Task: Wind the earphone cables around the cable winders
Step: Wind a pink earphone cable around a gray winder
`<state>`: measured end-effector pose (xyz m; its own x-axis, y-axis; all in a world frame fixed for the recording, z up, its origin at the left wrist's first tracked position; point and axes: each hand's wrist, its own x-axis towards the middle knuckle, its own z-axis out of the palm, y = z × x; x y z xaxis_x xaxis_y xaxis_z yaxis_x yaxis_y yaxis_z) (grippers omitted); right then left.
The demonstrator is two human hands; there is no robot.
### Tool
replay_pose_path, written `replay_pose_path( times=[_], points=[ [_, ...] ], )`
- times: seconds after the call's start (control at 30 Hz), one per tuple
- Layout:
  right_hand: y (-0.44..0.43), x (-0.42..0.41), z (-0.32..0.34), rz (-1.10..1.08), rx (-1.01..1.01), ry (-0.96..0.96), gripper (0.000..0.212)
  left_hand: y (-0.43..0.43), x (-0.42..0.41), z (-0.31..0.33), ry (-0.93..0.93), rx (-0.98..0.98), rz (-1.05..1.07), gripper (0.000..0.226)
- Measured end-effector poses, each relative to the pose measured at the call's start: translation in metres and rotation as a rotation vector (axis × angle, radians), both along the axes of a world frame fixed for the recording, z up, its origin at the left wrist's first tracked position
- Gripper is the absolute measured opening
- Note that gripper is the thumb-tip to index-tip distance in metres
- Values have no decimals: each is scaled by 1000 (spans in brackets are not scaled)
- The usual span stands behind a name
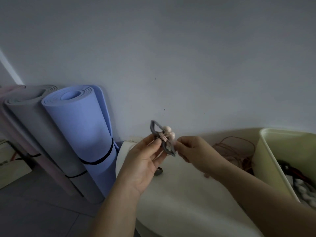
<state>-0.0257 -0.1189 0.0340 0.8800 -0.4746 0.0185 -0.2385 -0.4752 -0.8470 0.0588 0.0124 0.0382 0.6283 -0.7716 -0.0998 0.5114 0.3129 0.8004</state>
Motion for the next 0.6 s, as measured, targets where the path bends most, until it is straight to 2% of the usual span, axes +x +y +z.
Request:
replay_pose_path(
  times=[0.17, 0.27, 0.4, 0.43, 0.5, 0.57, 0.6],
  points=[
    [11, -3, 6, 157, -250, 93, 21, -2, 10, -7, 335, 19, 178, 17],
    [11, -6, 12, 155, -420, 117, 22, -2, 13, -12, 294, 99, 206, 17],
    [15, -12, 23, 153, -569, 87, 20, -5, 9, -16, -32, 245, 199, 17],
    [15, -13, 26, 147, -587, 93, 20, -5, 8, -18, -163, 325, 228, 16],
    [12, -15, 30, 129, -587, 90, 17, -6, 7, -23, -539, 514, 286, 18],
    [5, -16, 34, 83, -557, 51, 12, -5, 3, -24, -864, 602, 254, 17],
    [0, -18, 37, 47, -522, 13, 10, -4, 2, -25, -955, 618, 203, 19]
  ],
)
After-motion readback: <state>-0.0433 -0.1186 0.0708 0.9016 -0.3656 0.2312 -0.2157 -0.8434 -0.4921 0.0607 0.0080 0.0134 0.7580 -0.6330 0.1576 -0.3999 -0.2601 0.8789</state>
